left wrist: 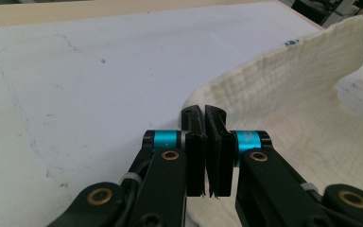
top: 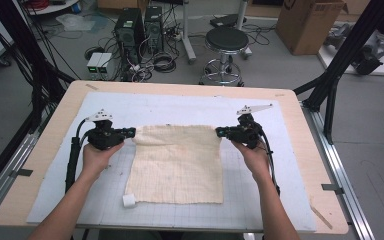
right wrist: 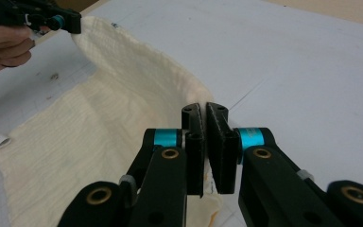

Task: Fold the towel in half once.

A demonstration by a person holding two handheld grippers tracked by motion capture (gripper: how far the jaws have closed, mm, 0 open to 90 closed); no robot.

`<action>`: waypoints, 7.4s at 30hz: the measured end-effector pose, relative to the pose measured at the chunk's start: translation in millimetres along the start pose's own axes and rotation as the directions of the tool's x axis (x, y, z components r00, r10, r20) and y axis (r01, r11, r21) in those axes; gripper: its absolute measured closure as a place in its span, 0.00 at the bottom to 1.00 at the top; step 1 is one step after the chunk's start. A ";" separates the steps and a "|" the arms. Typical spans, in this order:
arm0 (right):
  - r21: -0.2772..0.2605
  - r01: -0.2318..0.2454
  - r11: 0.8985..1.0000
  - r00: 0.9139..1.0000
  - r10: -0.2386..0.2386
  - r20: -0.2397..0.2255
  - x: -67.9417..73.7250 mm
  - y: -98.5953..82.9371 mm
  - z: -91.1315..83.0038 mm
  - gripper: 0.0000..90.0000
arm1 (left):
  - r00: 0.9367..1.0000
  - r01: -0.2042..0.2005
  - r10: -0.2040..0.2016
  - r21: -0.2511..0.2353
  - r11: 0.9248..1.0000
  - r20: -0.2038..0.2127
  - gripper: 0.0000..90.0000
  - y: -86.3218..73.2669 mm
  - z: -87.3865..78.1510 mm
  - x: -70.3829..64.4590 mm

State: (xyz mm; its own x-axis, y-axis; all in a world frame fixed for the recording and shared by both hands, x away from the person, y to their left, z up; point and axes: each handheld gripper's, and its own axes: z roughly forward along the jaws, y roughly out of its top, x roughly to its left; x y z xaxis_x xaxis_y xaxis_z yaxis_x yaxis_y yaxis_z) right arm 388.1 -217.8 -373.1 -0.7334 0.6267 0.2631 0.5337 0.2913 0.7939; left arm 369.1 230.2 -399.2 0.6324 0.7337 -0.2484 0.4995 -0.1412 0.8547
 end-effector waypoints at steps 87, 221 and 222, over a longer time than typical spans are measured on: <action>0.048 0.068 0.997 0.993 -0.063 -0.105 75.9 -119.4 -31.3 0.94 | 0.974 -0.166 0.149 0.095 0.981 0.169 0.93 -95.5 -66.6 -64.5; 0.154 0.033 0.987 0.998 -0.041 0.046 24.9 -78.2 23.1 0.97 | 0.990 -0.130 0.139 0.235 0.963 -0.023 0.92 -52.7 7.0 -34.9; 0.152 0.031 0.988 0.998 -0.039 0.049 24.6 -79.0 21.1 0.96 | 0.989 -0.135 0.144 0.236 0.962 -0.020 0.92 -53.1 6.0 -33.9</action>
State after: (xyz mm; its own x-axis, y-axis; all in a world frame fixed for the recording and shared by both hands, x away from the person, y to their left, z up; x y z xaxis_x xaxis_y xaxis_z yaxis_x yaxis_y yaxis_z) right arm 336.8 -210.1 -440.9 -0.7324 0.6493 0.2048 0.5681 0.4171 0.7094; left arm 324.7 208.8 -438.8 0.6856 0.7190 -0.1136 0.5349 -0.3918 0.7486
